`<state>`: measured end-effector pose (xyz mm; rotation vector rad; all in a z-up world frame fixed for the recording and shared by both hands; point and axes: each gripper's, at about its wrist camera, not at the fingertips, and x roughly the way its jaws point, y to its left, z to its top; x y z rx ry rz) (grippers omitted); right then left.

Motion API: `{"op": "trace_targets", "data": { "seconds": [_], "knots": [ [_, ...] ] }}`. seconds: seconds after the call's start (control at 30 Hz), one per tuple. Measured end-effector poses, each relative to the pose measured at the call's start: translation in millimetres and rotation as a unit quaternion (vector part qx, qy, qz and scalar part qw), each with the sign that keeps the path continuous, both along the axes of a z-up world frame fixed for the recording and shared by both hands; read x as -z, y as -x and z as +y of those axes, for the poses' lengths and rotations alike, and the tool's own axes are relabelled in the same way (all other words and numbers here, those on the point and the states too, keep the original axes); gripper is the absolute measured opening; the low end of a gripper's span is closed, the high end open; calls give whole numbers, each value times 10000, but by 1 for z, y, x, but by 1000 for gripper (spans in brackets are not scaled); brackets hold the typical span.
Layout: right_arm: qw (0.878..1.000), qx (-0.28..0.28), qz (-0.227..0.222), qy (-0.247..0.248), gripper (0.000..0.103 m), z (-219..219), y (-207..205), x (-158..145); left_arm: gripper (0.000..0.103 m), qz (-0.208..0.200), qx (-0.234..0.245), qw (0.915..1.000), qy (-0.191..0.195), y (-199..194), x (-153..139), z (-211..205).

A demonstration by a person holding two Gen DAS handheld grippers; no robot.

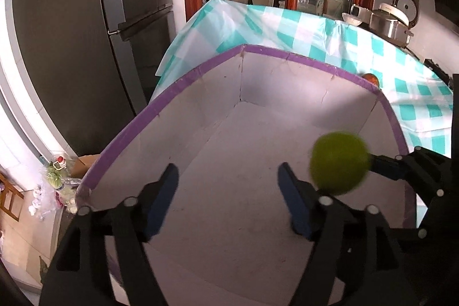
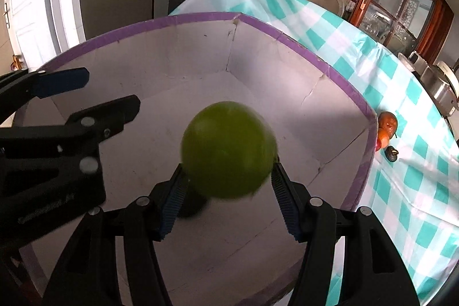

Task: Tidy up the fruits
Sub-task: 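Open both tools over the box to drop the green tomato and dried fruit, then move both tools back over the fruit cluster on the tablecloth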

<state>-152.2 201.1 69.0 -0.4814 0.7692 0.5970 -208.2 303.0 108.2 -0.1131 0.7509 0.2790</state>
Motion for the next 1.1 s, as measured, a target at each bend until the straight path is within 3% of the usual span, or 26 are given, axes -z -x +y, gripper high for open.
{"op": "trace_targets", "data": {
  "seconds": [0.1,0.27,0.37,0.43,0.53,0.63,0.73,0.8,0.9,0.97,1.03,1.1],
  "knots": [
    [10000,-67,-11,-66,73,-1,3,-1,82,-53,-10,10000,-14,2,-1,-1],
    [9994,-107,-238,-216,80,-4,7,-4,92,-156,-113,9996,-204,4,-5,-6],
    [9966,-134,-465,-664,80,-16,13,-13,94,-299,-283,9985,-365,7,-9,-8],
    [9907,-162,-705,-1154,80,-33,17,-27,96,-634,-484,9960,-406,16,-17,-9],
    [9739,-104,-1121,-1972,84,-72,21,-49,98,-1462,-611,9859,-546,39,-43,-23],
    [9482,221,-1314,-2885,86,-129,14,-65,101,-2308,-320,9689,-838,61,-70,-57],
    [9307,817,-1344,-3304,89,-181,-1,-64,101,-2844,161,9532,-1016,72,-83,-100],
    [9211,1398,-1296,-3395,89,-219,-16,-56,101,-2927,690,9485,-995,71,-85,-135],
    [8954,2342,-1316,-3551,89,-279,-30,-38,101,-2797,1434,9424,-1147,59,-75,-195],
    [8833,2849,-1281,-3496,89,-310,-37,-26,101,-2730,1805,9391,-1044,44,-65,-225],
    [8759,3275,-1140,-3356,89,-341,-46,-13,101,-2483,2020,9441,-786,13,-46,-251],
    [8712,3601,-1015,-3180,89,-359,-53,-1,101,-2132,2116,9534,-262,-31,-24,-265]
  ]
}}
